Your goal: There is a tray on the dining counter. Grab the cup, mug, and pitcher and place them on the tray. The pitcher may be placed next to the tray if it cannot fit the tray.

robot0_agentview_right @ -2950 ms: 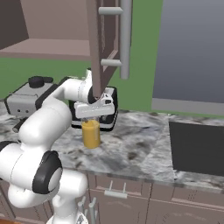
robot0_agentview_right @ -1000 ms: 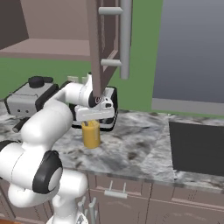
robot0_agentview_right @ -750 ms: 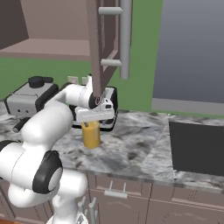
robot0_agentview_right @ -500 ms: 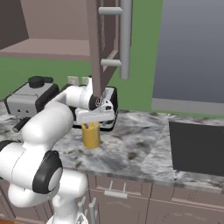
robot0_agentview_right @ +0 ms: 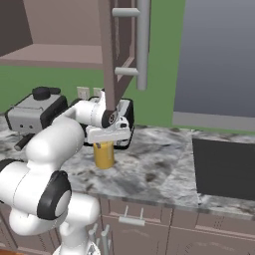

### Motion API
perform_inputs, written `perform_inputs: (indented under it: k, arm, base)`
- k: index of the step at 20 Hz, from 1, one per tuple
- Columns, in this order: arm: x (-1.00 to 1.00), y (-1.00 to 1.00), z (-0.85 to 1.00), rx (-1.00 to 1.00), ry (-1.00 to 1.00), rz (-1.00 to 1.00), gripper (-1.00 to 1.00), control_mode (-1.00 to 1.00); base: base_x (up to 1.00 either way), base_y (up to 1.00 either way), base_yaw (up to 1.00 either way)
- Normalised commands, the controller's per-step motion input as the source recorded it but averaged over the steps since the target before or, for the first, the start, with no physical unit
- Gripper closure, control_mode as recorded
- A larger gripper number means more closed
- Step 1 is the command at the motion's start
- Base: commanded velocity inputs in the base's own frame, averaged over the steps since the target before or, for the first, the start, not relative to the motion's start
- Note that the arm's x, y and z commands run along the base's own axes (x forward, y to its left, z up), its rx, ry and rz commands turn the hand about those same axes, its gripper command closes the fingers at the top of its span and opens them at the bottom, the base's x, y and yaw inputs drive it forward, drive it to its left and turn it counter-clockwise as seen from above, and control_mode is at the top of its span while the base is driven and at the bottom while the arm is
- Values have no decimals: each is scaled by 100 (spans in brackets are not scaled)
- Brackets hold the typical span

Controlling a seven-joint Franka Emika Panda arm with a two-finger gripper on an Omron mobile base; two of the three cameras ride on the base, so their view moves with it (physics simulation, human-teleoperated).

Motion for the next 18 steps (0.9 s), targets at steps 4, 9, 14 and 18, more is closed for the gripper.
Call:
perform_inputs:
  k: [4, 9, 14, 18]
  arm:
    - [0, 0, -8, 0, 0, 0, -100, -100]
    - [0, 0, -6, 0, 0, 0, -100, -100]
    - [0, 0, 0, 0, 0, 0, -100, -100]
    - [0, 0, 0, 0, 0, 0, -100, -100]
  base:
    - [0, 0, 0]
    - [0, 0, 0]
    - [0, 0, 0]
    - [0, 0, 0]
